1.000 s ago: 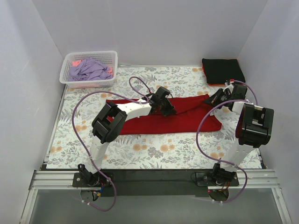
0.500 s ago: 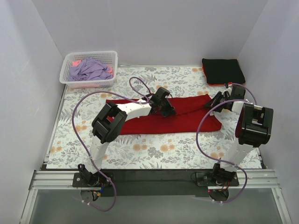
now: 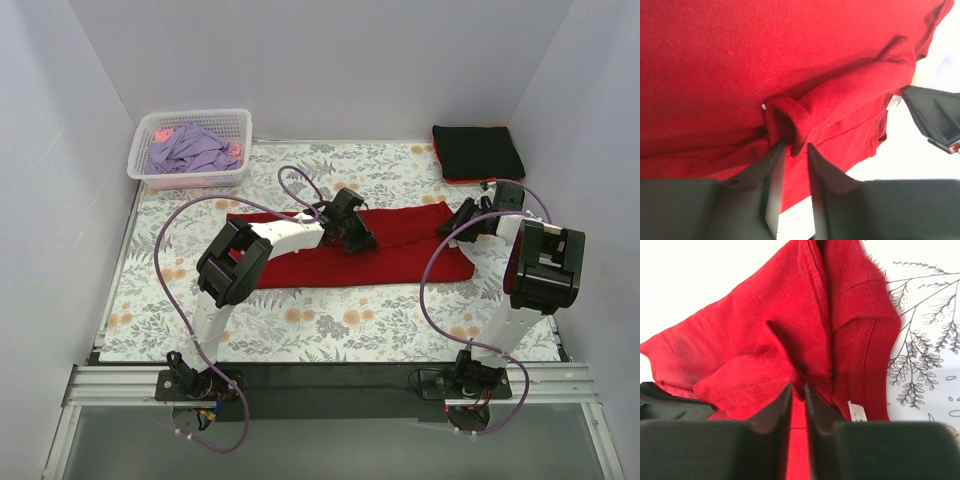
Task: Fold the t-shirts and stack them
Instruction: Fold the tshirt
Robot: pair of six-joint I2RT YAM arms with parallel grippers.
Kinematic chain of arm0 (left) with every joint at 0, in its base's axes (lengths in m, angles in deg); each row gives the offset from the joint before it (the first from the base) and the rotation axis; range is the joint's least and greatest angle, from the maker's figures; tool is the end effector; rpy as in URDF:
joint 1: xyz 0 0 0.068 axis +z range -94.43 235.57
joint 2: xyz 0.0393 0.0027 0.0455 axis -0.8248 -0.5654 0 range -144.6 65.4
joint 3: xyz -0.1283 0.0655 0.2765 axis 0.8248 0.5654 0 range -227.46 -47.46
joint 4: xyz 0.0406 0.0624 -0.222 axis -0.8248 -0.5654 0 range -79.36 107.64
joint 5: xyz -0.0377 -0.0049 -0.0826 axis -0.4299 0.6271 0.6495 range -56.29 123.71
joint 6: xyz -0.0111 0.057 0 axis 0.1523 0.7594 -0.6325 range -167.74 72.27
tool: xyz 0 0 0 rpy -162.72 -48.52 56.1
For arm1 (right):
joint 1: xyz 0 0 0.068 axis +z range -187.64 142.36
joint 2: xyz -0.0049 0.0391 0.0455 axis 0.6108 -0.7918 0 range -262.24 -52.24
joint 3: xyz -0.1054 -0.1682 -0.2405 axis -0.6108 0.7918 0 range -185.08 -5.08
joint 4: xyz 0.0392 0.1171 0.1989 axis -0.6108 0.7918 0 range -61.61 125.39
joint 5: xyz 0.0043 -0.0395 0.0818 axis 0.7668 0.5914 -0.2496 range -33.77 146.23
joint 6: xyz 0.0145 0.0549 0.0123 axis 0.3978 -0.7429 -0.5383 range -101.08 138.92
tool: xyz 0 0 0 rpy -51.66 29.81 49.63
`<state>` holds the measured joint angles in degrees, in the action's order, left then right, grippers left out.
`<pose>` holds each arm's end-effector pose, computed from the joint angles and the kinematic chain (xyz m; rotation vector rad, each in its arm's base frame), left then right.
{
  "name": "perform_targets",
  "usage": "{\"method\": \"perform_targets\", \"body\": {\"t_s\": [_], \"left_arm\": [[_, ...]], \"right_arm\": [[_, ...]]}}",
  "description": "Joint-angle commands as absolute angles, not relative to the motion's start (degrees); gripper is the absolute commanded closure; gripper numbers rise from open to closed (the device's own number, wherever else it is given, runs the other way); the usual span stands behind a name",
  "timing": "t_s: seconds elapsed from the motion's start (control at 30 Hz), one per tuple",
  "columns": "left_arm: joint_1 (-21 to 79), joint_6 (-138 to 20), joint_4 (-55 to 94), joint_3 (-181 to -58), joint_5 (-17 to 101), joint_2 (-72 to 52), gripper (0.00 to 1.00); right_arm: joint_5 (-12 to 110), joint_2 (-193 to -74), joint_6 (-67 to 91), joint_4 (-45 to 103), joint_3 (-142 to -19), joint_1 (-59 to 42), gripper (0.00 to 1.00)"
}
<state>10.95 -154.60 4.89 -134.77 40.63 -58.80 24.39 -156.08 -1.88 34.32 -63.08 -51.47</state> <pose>0.3339 -0.3365 0.1956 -1.4382 2.5062 -1.0719 0.3486 -0.0631 0.2100 0.4904 2.3754 0.7381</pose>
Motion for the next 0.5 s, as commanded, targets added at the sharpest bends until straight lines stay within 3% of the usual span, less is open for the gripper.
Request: {"method": "perform_targets", "body": {"t_s": [0.0,0.03,0.1,0.17,0.23,0.37,0.47], "left_arm": [[11.0,-153.6,3.7,-134.6,41.3,-54.1,0.75],[10.8,-153.0,3.7,-134.3,41.0,-53.6,0.66],[10.6,-152.6,3.5,-133.6,40.6,-51.5,0.58],[10.0,-151.7,3.1,-133.3,39.8,-50.1,0.52],[9.4,-151.2,2.7,-133.3,38.2,-47.8,0.52],[9.2,-148.3,2.9,-135.7,35.9,-46.6,0.76],[9.2,-144.9,3.6,-139.7,36.8,-49.7,0.84]], "right_arm": [[26.7,-152.1,0.1,36.5,-66.2,-50.7,0.75],[27.4,-150.4,0.3,36.7,-66.3,-50.7,0.73],[28.5,-148.7,0.3,36.8,-66.0,-50.4,0.72],[29.4,-146.6,0.0,36.7,-65.8,-50.2,0.71],[27.2,-145.7,-0.2,35.4,-65.7,-50.1,0.70],[16.4,-146.8,-5.1,25.9,-63.9,-49.8,0.69],[9.5,-150.1,-11.0,17.8,-63.1,-48.1,0.69]]}}
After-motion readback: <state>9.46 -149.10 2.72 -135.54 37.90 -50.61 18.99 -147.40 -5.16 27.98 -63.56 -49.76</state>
